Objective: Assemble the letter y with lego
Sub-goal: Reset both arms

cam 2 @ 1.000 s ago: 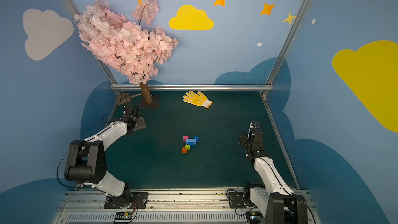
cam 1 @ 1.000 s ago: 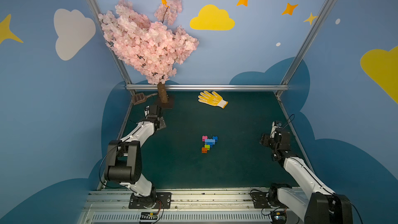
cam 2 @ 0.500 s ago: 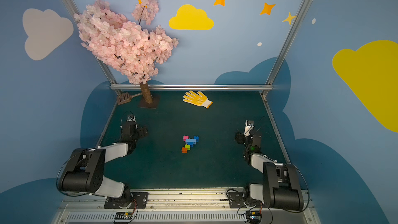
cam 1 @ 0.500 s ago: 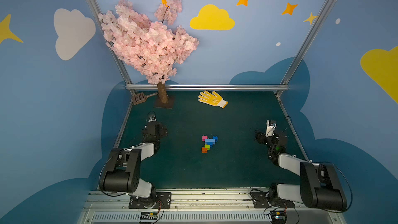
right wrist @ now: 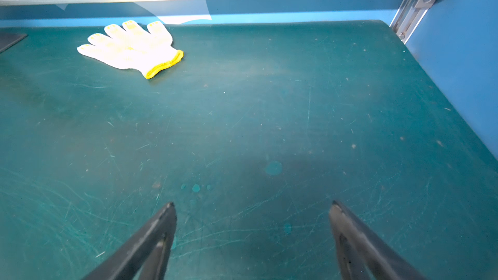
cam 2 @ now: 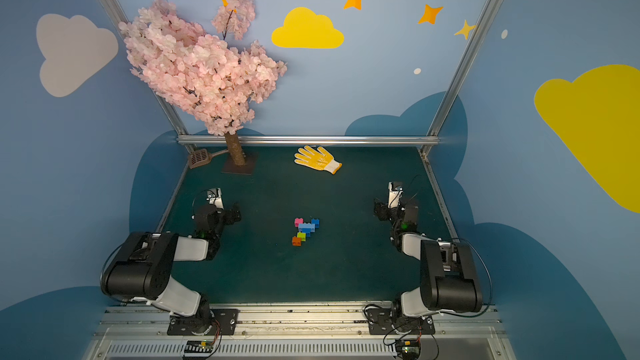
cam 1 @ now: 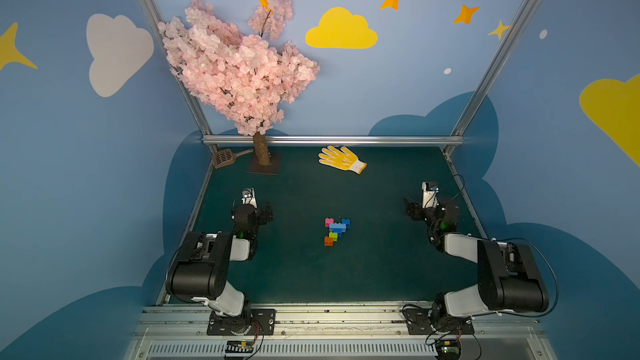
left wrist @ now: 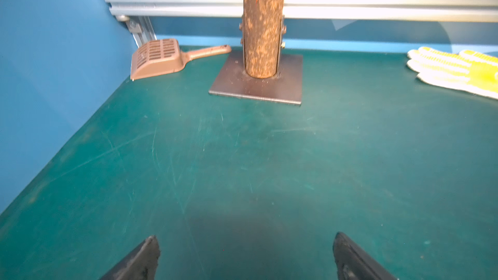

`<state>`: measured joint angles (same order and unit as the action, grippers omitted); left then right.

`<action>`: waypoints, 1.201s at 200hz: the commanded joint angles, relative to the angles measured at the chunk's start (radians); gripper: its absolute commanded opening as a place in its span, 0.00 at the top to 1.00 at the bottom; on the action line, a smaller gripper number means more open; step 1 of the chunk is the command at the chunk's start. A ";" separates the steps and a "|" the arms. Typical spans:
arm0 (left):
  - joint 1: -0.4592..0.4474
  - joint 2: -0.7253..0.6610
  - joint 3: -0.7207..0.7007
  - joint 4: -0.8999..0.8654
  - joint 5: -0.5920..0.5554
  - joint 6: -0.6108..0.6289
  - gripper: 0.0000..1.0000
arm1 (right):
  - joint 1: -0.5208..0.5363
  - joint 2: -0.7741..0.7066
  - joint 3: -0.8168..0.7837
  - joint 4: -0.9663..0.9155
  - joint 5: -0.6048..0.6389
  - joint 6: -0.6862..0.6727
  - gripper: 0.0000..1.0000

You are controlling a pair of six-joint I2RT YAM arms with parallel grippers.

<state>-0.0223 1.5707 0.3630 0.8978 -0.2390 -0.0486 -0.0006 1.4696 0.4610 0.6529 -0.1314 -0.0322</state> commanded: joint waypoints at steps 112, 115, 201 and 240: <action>-0.011 0.011 -0.017 0.095 0.012 0.034 0.00 | 0.013 0.005 0.004 -0.049 0.019 -0.009 0.11; -0.011 0.011 -0.018 0.095 0.012 0.034 0.00 | 0.012 0.005 0.004 -0.049 0.019 -0.010 0.11; -0.010 0.014 -0.013 0.092 0.011 0.033 0.00 | 0.012 0.003 0.004 -0.049 0.019 -0.009 0.11; -0.011 0.013 -0.014 0.092 0.012 0.032 0.00 | 0.012 0.004 0.004 -0.048 0.019 -0.009 0.11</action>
<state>-0.0330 1.5730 0.3531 0.9607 -0.2352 -0.0254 0.0086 1.4696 0.4610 0.6170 -0.1158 -0.0349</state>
